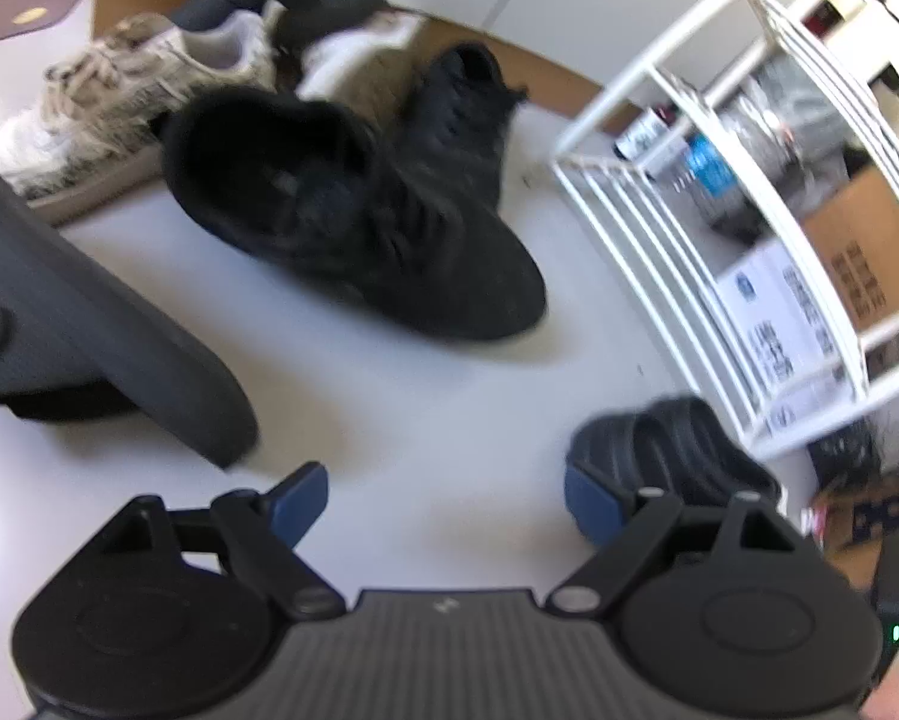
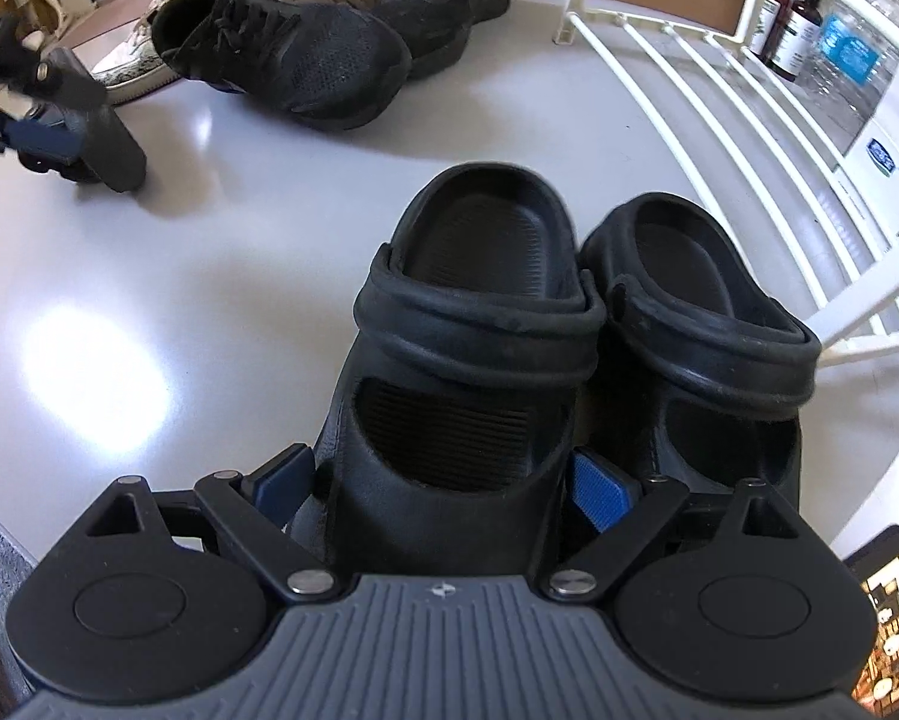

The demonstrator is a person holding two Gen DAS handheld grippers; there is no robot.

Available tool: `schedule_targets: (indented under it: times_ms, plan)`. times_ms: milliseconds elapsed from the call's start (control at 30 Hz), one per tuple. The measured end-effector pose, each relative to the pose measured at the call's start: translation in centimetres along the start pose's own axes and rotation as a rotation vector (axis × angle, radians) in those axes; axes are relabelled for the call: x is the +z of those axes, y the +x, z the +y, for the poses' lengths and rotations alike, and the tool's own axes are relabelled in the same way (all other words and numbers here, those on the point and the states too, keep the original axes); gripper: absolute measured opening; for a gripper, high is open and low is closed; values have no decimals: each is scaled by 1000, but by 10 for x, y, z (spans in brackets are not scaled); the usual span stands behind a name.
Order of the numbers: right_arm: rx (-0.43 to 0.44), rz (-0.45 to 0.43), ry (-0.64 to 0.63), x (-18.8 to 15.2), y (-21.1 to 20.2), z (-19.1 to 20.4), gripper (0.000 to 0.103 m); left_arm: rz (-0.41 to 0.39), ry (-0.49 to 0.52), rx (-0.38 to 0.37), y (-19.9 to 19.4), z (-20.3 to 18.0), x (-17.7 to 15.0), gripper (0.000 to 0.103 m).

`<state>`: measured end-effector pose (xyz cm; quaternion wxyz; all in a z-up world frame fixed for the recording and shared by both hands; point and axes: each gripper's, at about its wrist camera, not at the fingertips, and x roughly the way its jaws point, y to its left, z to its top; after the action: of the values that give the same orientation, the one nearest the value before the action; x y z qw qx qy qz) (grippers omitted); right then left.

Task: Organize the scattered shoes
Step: 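Move the left tool back to the shoe pile, then grasp the black sneaker by its heel with the left gripper and lift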

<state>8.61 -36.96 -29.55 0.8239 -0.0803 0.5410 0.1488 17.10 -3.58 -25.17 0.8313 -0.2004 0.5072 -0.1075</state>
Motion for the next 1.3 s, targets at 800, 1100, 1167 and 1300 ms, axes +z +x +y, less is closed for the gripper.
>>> schedule_targets:
  times_ms: [800, 1100, 1167, 1300]
  plan:
    - [-28, -33, 41, -3, -17, 8, 90, -235, -79, 74, 3, 22, 53, 87]
    - [21, -117, 120, 0, -38, 5, 90, -220, -61, 51, 39, 11, 75, 71]
    - [27, -134, 135, -1, -42, 4, 90, -214, -83, 61, 47, 12, 79, 71]
    - [29, -142, 148, 0, -41, 1, 90, -198, -89, 55, 64, 14, 85, 71]
